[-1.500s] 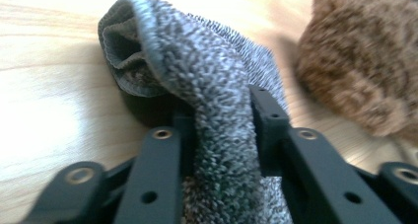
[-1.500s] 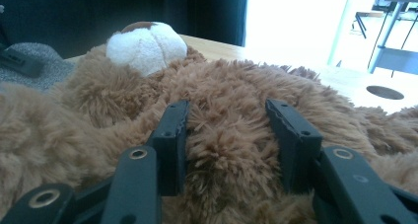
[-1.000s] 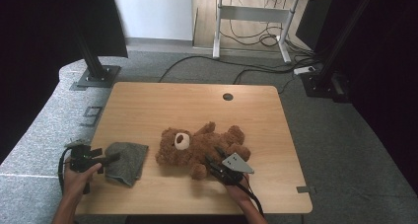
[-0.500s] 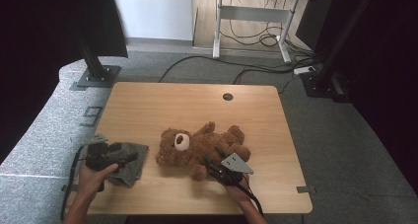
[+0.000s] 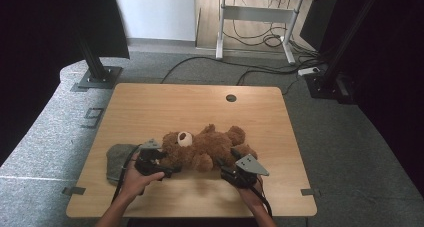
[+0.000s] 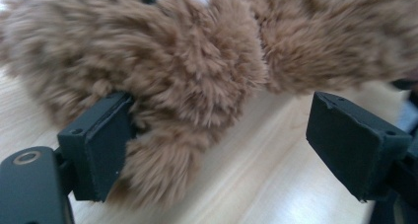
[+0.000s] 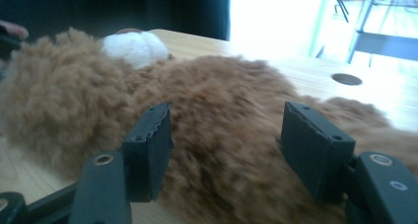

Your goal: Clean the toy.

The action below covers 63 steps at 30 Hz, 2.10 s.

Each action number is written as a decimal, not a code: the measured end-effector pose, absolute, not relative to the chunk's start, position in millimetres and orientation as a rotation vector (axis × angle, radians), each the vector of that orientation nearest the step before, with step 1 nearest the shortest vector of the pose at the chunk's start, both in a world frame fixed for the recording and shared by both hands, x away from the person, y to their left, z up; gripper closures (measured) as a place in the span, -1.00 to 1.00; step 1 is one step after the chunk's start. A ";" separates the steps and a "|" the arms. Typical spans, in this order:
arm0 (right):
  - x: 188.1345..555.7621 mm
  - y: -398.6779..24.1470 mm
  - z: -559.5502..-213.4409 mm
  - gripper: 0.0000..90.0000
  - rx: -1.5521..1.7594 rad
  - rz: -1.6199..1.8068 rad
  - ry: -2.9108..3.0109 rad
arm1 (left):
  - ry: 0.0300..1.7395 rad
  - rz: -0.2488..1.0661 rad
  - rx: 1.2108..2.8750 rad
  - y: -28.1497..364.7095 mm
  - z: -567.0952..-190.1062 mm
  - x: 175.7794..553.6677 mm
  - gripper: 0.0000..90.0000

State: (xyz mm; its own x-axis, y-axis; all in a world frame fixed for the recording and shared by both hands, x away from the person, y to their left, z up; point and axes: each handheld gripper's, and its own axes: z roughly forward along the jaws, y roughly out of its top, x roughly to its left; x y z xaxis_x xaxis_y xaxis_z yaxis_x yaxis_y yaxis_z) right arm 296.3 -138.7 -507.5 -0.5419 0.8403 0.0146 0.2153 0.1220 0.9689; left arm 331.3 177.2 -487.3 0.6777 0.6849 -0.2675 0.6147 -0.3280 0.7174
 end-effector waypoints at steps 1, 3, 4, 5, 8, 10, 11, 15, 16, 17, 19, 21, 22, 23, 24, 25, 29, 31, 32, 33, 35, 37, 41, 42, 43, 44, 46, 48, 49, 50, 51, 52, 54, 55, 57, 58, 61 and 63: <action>296.6 -142.2 -506.5 -0.20 1.036 1.439 1.845 | 1.006 0.120 2.041 175.1 -487.9 331.8 -0.73; 297.5 -147.9 -506.1 -0.20 1.062 1.436 1.854 | 1.019 0.115 2.017 176.0 -487.4 333.6 -0.70; 297.8 -149.9 -506.6 -0.20 1.073 1.431 1.863 | 1.023 0.105 2.005 177.2 -487.3 334.5 -0.68; 298.2 -151.4 -507.3 -0.20 1.080 1.424 1.874 | 1.024 0.098 1.999 178.1 -487.6 335.0 -0.68; 299.7 -153.1 -509.6 -0.20 1.101 1.406 1.910 | 1.020 0.100 2.000 178.8 -489.9 334.0 -0.65; 301.3 -152.5 -511.6 -0.19 1.124 1.378 1.944 | 1.019 0.104 2.006 179.0 -491.9 332.9 -0.61; 302.0 -151.8 -512.9 -0.19 1.143 1.355 1.965 | 1.018 0.104 2.009 179.0 -493.1 332.6 -0.60; 302.7 -150.0 -518.9 -0.17 1.190 1.292 2.027 | 1.017 0.113 2.032 176.4 -500.0 331.9 -0.55; 302.3 -150.0 -519.5 -0.17 1.197 1.290 2.027 | 1.018 0.120 2.037 175.3 -501.5 332.3 -0.54; 302.5 -150.3 -520.1 -0.16 1.202 1.289 2.027 | 1.019 0.124 2.040 174.1 -502.6 333.1 -0.54; 304.2 -150.9 -521.7 -0.15 1.221 1.279 2.030 | 1.020 0.128 2.046 171.7 -504.1 336.0 -0.53; 307.1 -151.5 -524.2 -0.14 1.239 1.273 2.029 | 1.023 0.131 2.052 169.3 -505.8 340.2 -0.52; 308.6 -152.0 -525.3 -0.14 1.244 1.273 2.023 | 1.025 0.132 2.054 168.4 -506.2 342.7 -0.52; 310.0 -152.6 -525.8 -0.14 1.248 1.273 2.018 | 1.025 0.134 2.056 167.6 -506.3 345.5 -0.51; 311.4 -153.1 -526.1 -0.14 1.255 1.276 2.013 | 1.028 0.137 2.054 166.6 -506.3 348.5 -0.51; 312.7 -153.8 -526.1 -0.14 1.260 1.278 2.009 | 1.029 0.139 2.055 165.8 -506.1 351.8 -0.51; 314.9 -155.1 -526.3 -0.14 1.270 1.284 1.999 | 1.032 0.145 2.062 162.6 -505.5 364.7 -0.51; 315.3 -155.7 -526.6 -0.14 1.263 1.281 1.991 | 1.034 0.136 2.062 161.9 -504.9 369.0 -0.51; 315.4 -156.1 -526.6 -0.14 1.262 1.281 1.989 | 1.034 0.131 2.060 161.9 -504.3 370.1 -0.52; 315.6 -156.7 -526.6 -0.14 1.262 1.284 1.984 | 1.032 0.127 2.059 162.0 -503.7 370.8 -0.51; 316.2 -158.0 -526.6 -0.14 1.263 1.293 1.974 | 1.030 0.128 2.055 163.2 -502.4 370.2 -0.51; 316.2 -158.7 -526.2 -0.15 1.265 1.299 1.973 | 1.028 0.130 2.049 165.1 -501.4 368.7 -0.51; 315.4 -159.2 -524.8 -0.18 1.250 1.312 1.959 | 1.032 0.143 2.029 169.4 -499.6 365.4 -0.51; 315.1 -159.7 -523.9 -0.18 1.249 1.314 1.956 | 1.034 0.155 2.022 170.7 -498.4 363.9 -0.52; 314.8 -160.3 -523.0 -0.19 1.244 1.324 1.949 | 1.030 0.169 2.018 172.5 -496.7 362.0 -0.52; 314.2 -161.4 -521.5 -0.20 1.241 1.334 1.941 | 1.031 0.184 2.009 174.8 -494.7 359.8 -0.52; 312.7 -164.7 -518.4 -0.21 1.229 1.365 1.921 | 1.031 0.197 1.983 180.7 -490.3 355.4 -0.52; 311.1 -168.0 -515.5 -0.23 1.224 1.390 1.899 | 1.036 0.205 1.960 188.0 -485.9 351.8 -0.52; 310.3 -169.7 -514.3 -0.25 1.223 1.396 1.889 | 1.039 0.206 1.948 191.7 -483.9 349.7 -0.52; 309.2 -171.4 -513.2 -0.25 1.223 1.402 1.879 | 1.041 0.206 1.938 195.5 -482.3 347.6 -0.52; 308.0 -173.3 -512.3 -0.26 1.219 1.409 1.872 | 1.045 0.204 1.932 199.0 -481.0 345.5 -0.53; 306.8 -175.2 -511.4 -0.26 1.214 1.416 1.865 | 1.050 0.204 1.924 202.4 -480.0 343.2 -0.53; 304.2 -179.3 -509.6 -0.29 1.206 1.433 1.855 | 1.059 0.200 1.913 208.5 -478.8 338.7 -0.53; 303.0 -181.5 -508.9 -0.30 1.205 1.439 1.852 | 1.060 0.201 1.915 211.2 -478.9 336.3 -0.53; 300.4 -186.6 -508.6 -0.32 1.206 1.445 1.849 | 1.069 0.201 1.914 216.0 -480.4 331.4 -0.53; 298.9 -189.6 -509.0 -0.33 1.206 1.447 1.848 | 1.072 0.201 1.916 218.5 -481.8 329.0 -0.53; 294.5 -200.7 -510.0 -0.34 1.226 1.457 1.832 | 1.090 0.198 1.916 225.0 -487.4 321.0 -0.52; 292.0 -209.4 -510.6 -0.35 1.248 1.459 1.820 | 1.102 0.196 1.915 228.7 -491.5 315.5 -0.52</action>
